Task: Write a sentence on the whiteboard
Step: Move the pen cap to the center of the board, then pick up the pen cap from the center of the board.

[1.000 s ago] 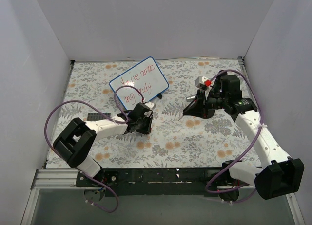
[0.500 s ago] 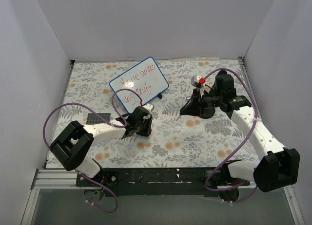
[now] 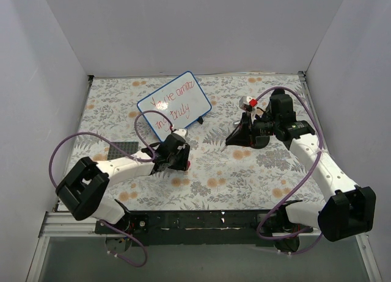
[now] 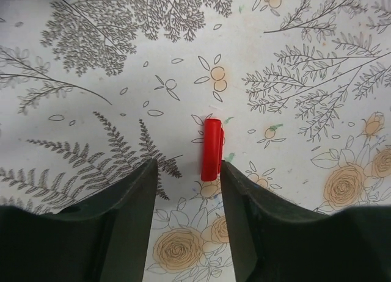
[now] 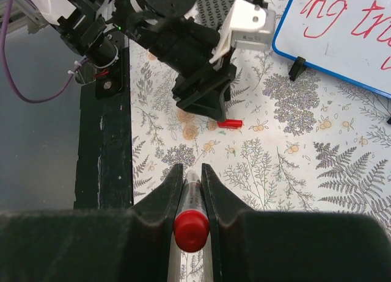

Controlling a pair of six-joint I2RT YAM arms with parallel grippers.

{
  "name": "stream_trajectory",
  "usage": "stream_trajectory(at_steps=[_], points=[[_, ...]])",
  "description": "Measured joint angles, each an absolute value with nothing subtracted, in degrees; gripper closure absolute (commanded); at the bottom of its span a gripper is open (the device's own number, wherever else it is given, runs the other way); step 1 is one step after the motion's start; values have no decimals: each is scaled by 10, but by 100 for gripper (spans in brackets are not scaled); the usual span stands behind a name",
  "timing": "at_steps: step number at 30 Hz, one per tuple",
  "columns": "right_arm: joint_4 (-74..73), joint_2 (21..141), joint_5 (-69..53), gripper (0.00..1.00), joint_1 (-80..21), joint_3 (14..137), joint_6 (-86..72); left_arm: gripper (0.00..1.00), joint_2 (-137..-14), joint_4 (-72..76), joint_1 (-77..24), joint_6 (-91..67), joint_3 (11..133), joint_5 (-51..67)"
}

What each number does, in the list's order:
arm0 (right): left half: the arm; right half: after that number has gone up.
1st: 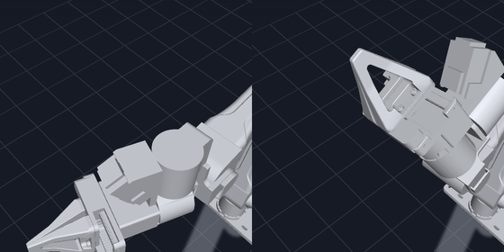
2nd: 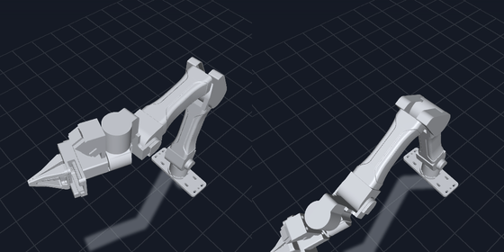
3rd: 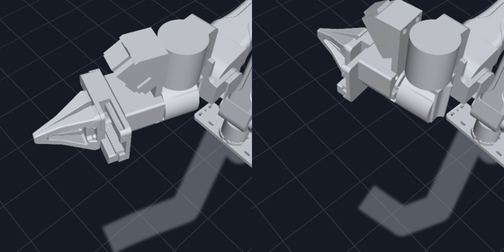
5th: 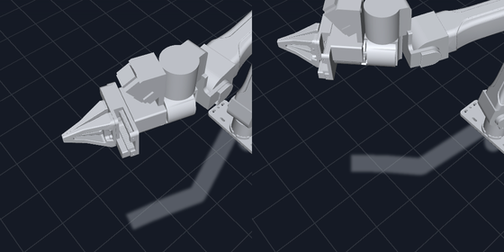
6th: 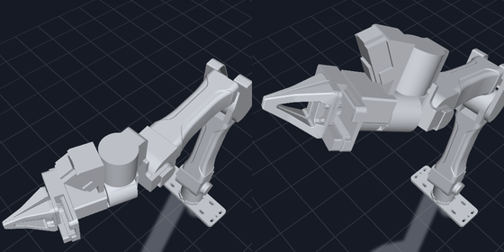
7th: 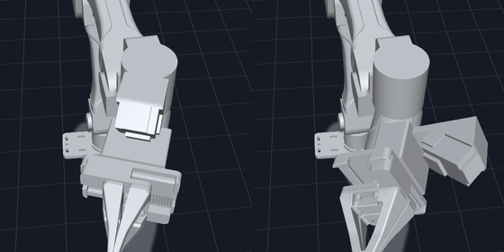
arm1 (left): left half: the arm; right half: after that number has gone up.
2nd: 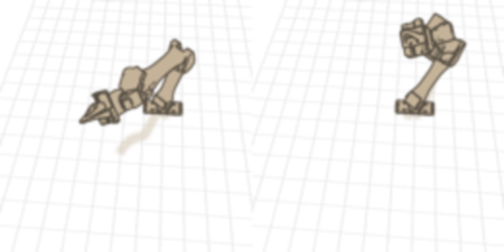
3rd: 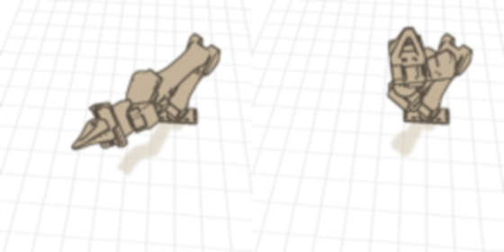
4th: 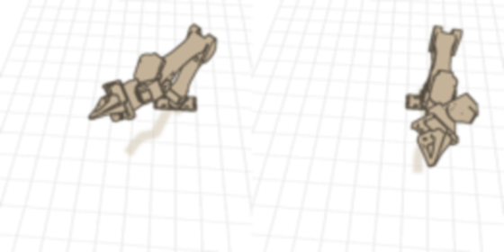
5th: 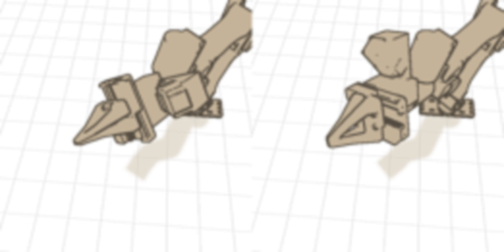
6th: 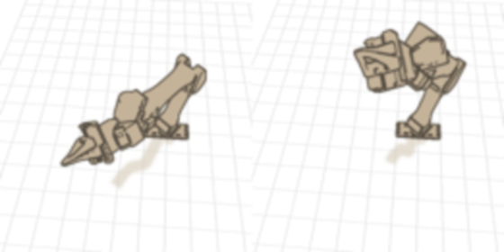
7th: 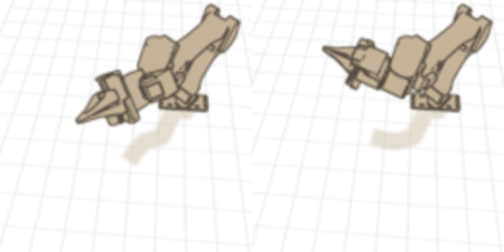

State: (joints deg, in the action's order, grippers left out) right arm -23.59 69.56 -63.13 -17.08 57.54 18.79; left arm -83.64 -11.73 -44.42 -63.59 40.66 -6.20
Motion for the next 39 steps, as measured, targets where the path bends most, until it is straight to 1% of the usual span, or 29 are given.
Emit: stream_trajectory(at_steps=[1,2,3,4,5,7,9,15,19,25,30,34,39], points=[[-237,694,-631,99,-171,575,190,45,-825,-123,-444,-638,406,-70],[-238,692,-632,99,-171,575,193,41,-811,-127,-444,-640,405,-77],[-238,689,-632,99,-171,575,196,39,-794,-129,-444,-642,404,-83],[-239,686,-631,99,-171,575,198,34,-775,-128,-444,-644,402,-87],[-239,682,-631,99,-171,575,201,25,-757,-128,-444,-646,400,-90],[-242,676,-631,99,-171,575,209,15,-707,-119,-444,-648,391,-97],[-248,672,-632,99,-171,575,218,2,-654,-105,-444,-653,379,-104],[-277,659,-631,99,-171,575,254,2,-508,-59,-443,-669,335,-129],[-289,648,-629,99,-170,575,271,2,-454,-49,-439,-647,329,-119],[-291,636,-625,99,-167,575,288,2,-460,-88,-439,-566,372,-98],[-290,646,-621,99,-166,572,308,2,-456,-100,-439,-515,348,-71],[-301,682,-620,99,-166,576,338,2,-449,-89,-439,-496,318,-50],[-343,740,-624,99,-170,609,383,2,-471,-78,-439,-483,315,-26]])
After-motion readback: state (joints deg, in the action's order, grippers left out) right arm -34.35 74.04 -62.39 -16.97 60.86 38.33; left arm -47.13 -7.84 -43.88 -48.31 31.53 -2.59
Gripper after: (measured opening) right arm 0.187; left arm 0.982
